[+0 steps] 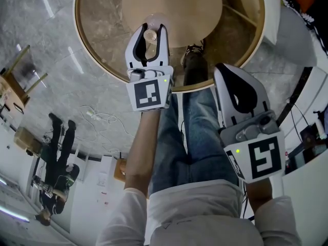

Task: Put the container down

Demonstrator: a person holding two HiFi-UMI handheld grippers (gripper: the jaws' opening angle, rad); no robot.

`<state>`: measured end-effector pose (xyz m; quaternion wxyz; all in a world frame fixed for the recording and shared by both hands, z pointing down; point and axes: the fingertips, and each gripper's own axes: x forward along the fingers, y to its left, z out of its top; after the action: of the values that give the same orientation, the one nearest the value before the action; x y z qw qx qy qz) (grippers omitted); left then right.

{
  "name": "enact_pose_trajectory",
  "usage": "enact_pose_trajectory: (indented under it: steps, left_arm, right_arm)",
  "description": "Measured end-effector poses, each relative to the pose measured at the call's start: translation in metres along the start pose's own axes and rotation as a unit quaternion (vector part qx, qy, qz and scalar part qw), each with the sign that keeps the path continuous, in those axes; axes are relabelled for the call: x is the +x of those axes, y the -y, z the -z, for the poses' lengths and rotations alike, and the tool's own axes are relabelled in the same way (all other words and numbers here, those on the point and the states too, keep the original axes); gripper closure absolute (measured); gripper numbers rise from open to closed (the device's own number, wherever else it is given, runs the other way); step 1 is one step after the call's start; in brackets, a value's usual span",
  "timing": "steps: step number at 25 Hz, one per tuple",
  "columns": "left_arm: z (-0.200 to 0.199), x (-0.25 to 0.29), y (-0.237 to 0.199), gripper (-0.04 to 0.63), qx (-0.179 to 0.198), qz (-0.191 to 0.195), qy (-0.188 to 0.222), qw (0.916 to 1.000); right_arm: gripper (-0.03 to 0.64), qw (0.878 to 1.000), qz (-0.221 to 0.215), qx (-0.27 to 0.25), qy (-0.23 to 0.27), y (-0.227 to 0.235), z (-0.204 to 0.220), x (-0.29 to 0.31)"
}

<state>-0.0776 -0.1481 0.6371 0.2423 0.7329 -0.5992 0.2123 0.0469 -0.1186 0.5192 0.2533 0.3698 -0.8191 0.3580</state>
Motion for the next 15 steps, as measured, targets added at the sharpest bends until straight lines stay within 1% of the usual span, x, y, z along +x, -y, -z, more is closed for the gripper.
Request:
enact_pose_trajectory:
  steps: [3, 5, 11, 15]
  left_arm:
    - [0.0, 0.0001, 0.0029, 0.442, 0.014, 0.006, 0.015, 0.9998]
    - [0.0003, 0.0003, 0.0042, 0.44, 0.017, 0.008, 0.02, 0.9996]
    - [0.0009, 0.0, 0.0031, 0.44, 0.008, 0.009, 0.021, 0.9997]
    - [-0.0011, 0.0005, 0.0041, 0.442, 0.001, 0.022, 0.019, 0.9996]
  right_arm:
    - [0.601, 1.0, 0.001, 0.0, -0.001, 0.0009, 0.0004, 0.0012]
    - [0.6, 1.0, 0.0, -0.001, -0.002, 0.0015, 0.0004, 0.0021]
    - [0.601, 1.0, -0.002, -0.004, -0.003, -0.001, 0.0025, 0.0053]
    - [0.601, 1.0, 0.002, -0.005, -0.002, -0.0039, 0.0036, 0.0042]
